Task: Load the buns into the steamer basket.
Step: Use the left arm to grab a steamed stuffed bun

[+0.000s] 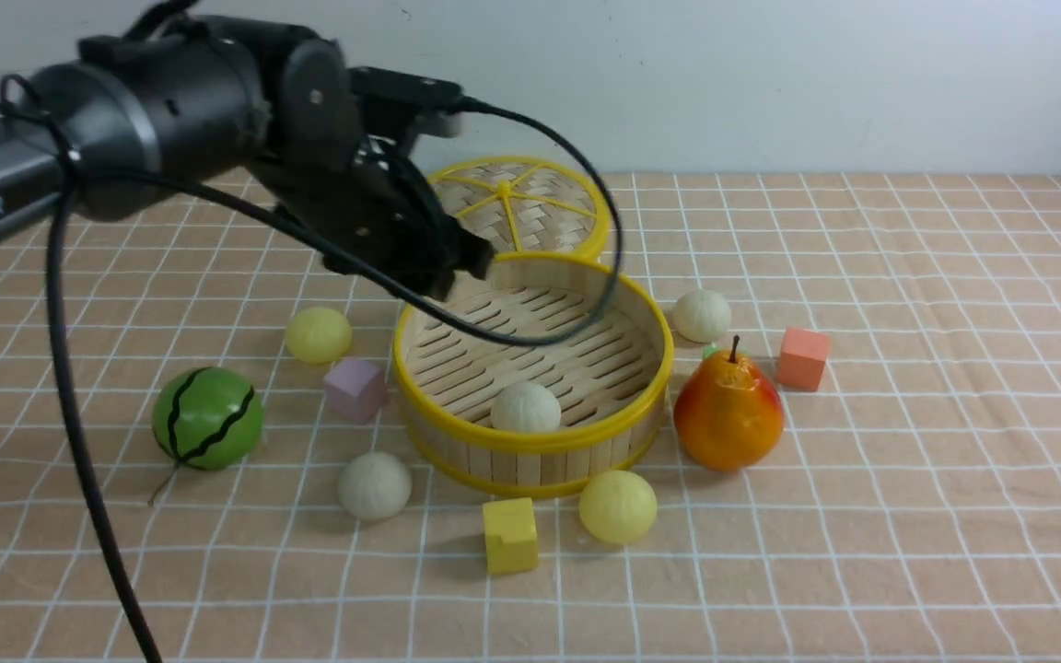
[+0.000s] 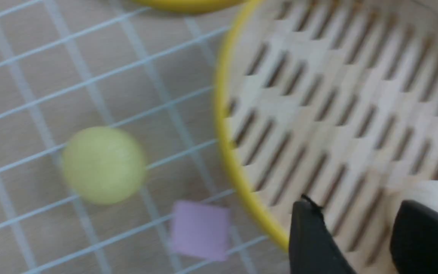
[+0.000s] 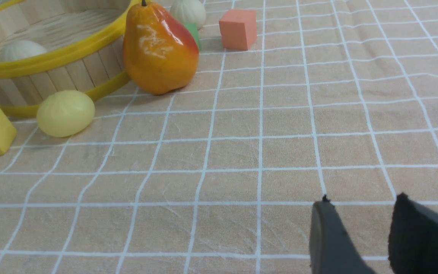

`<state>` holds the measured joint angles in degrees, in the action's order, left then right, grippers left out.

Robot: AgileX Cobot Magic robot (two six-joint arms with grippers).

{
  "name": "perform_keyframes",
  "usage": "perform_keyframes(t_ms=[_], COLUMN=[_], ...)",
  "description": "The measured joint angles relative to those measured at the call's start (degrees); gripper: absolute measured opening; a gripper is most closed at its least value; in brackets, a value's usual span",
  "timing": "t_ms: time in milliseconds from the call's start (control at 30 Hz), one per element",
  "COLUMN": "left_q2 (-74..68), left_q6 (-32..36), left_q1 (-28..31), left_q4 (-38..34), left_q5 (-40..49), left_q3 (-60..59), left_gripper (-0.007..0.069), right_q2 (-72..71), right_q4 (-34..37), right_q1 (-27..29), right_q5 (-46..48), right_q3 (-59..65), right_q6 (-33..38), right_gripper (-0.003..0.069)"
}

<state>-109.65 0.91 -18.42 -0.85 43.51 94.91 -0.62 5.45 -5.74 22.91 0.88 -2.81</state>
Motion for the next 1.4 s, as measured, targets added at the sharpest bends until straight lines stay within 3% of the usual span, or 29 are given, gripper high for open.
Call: perform_keyframes(t_ms=[133, 300, 567, 1133, 1400], left_q2=[-3.4, -6.6, -9.9, -13.8, -13.0], left_q6=[0.4, 3.1, 3.4, 3.4, -1.3], left_q1=[4.7, 6.5, 6.8, 7.0, 7.0], left_q4=[1.4, 1.5, 4.1, 7.0, 7.1], left_q5=[-0.6, -3.8, -11.2, -17.2, -16.6], left_q3=[0.0, 0.0, 0.0, 0.0, 0.0], left_gripper=[0.0201, 0.0232, 0.028, 0.0253, 0.0249], right_q2=[0.0, 0.0, 0.0, 0.0, 0.0], right_q4=[0.0, 0.0, 0.0, -0.1, -0.1], right_q1=[0.0, 0.0, 0.0, 0.0, 0.0], right_q5=[0.0, 0.0, 0.0, 0.0, 0.0], right_q3=[0.0, 0.0, 0.0, 0.0, 0.0], right_q6=[0.0, 0.0, 0.0, 0.0, 0.0], right_gripper=[0.0239, 0.0239, 0.0239, 0.0239, 0.0239])
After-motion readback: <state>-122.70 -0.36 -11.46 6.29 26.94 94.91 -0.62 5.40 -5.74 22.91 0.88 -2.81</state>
